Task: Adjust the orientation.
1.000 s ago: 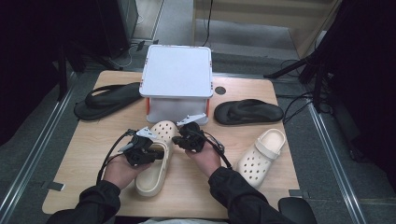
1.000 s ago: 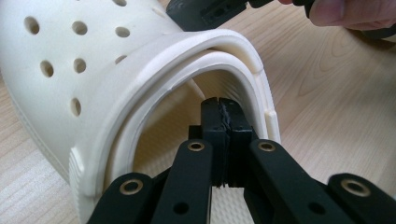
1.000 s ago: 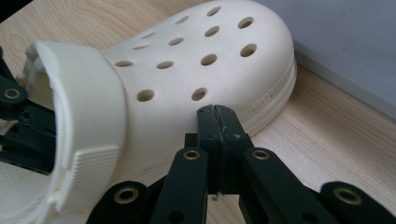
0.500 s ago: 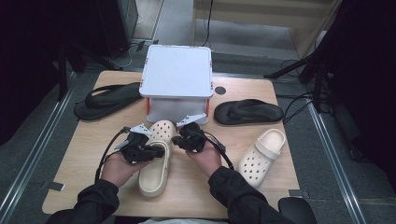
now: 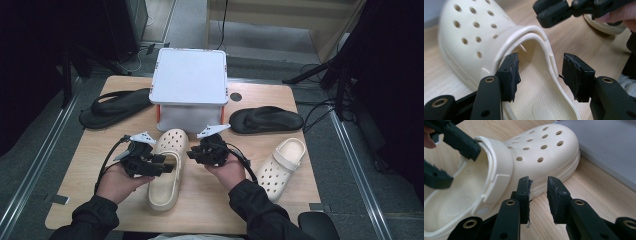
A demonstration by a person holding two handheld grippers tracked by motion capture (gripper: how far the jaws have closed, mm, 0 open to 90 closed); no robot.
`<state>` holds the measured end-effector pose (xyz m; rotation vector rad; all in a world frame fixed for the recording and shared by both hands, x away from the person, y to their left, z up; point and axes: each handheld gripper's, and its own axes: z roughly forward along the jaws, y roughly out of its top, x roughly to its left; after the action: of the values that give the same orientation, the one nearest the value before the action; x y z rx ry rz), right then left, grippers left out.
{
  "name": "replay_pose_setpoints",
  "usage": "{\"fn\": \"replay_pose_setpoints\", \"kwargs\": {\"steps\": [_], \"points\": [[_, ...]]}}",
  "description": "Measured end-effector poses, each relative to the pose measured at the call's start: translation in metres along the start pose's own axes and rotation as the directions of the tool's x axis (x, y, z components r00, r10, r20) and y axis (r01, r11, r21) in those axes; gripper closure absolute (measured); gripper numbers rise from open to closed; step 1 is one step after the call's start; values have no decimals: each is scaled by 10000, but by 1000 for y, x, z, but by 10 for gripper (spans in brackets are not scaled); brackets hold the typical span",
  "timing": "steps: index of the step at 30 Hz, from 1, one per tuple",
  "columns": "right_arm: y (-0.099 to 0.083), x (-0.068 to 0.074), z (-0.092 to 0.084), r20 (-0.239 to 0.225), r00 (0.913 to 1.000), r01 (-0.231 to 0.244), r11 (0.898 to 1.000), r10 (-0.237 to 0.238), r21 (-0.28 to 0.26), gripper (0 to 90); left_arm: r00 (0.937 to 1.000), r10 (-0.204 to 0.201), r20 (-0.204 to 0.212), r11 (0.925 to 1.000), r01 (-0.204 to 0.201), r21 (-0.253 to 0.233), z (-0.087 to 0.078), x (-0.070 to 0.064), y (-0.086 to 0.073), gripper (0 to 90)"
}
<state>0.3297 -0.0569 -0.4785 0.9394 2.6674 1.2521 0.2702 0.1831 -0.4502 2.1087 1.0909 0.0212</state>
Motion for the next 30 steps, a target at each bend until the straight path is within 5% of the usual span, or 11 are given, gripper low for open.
{"fn": "replay_pose_setpoints", "kwargs": {"steps": [5, 14, 21, 30], "points": [[0, 2, -11, -44, 10000, -19, 9999, 19, -123, 730, 9998, -70, -205, 9996, 64, -292, -15, 3, 0, 498], [-12, -3, -42, -187, 9997, 164, 9994, -170, -296, 698, 9921, -265, -1224, 9987, 209, -465, -31, 29, -6, 447], [-27, -10, -58, -160, 9990, 412, 9984, -418, -394, 613, 9855, -599, -1586, 9973, 522, -525, -30, 52, -15, 395], [-41, -13, -70, 258, 9986, 477, 9986, -471, -223, 605, 9832, -159, -1820, 9990, 78, -448, -20, 69, -18, 377]]}}
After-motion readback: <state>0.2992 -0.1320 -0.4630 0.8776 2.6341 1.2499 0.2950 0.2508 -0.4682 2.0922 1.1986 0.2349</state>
